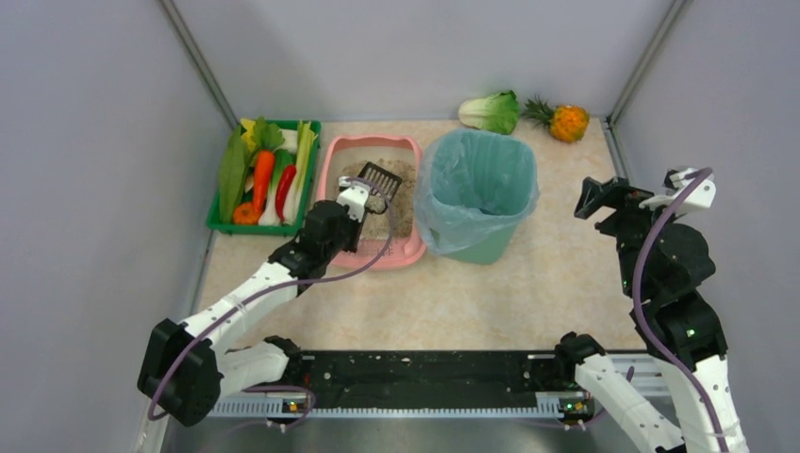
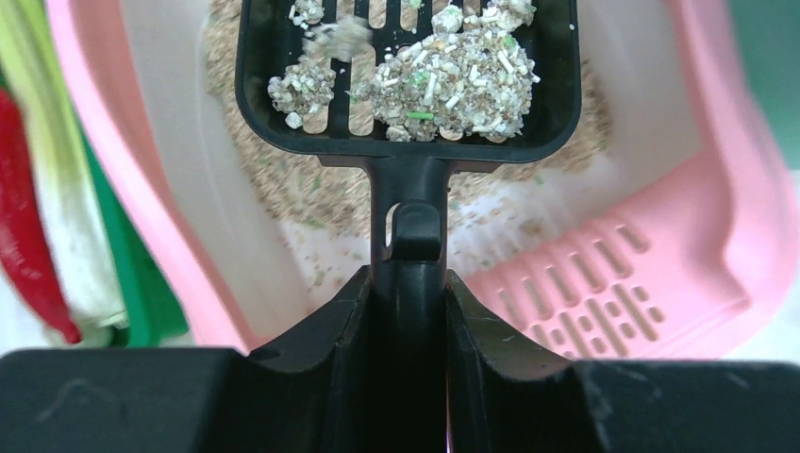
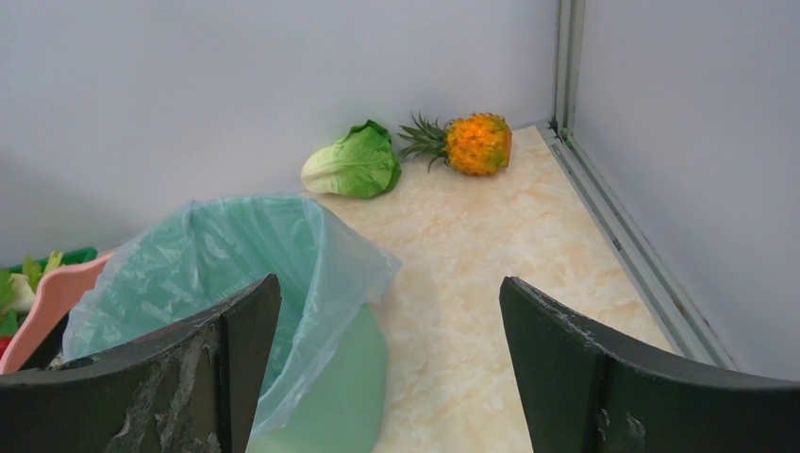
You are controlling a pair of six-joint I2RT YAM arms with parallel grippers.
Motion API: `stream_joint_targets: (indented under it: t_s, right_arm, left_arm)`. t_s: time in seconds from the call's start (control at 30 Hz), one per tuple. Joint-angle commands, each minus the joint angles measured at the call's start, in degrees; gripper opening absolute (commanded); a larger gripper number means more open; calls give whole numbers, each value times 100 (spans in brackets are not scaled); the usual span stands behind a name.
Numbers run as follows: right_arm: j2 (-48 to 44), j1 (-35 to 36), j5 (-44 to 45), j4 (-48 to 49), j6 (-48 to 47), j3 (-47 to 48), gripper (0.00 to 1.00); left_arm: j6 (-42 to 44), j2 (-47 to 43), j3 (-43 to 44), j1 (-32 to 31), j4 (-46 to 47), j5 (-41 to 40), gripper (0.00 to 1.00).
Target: Clean the litter box
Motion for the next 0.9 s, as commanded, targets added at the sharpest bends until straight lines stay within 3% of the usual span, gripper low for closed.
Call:
stream_joint_targets:
  t_s: [0.0, 0.27, 0.47, 0.53, 0.57, 0.87]
  right_arm:
    - [65, 49, 45, 185, 59, -55, 87]
    - [38, 50, 68, 175, 3, -23, 86]
    - [-11, 53, 150, 101, -24, 1, 87]
    - [-6, 55, 150, 104, -43, -11, 87]
    - [-4, 56, 150, 102, -44, -15, 87]
    - [-19, 50, 141, 106, -28, -42, 87]
  left_arm:
    - [537, -110, 305, -75, -166, -924, 0]
    - [178, 132, 702, -66, -382, -973, 0]
    - [-1171, -22, 643, 599, -65, 225, 0]
    - [-1718, 22, 565, 1003, 86, 1277, 0]
    - [-1859, 29, 524, 1091, 136, 1422, 0]
    - [-2050, 109, 463, 1286, 84, 2274, 0]
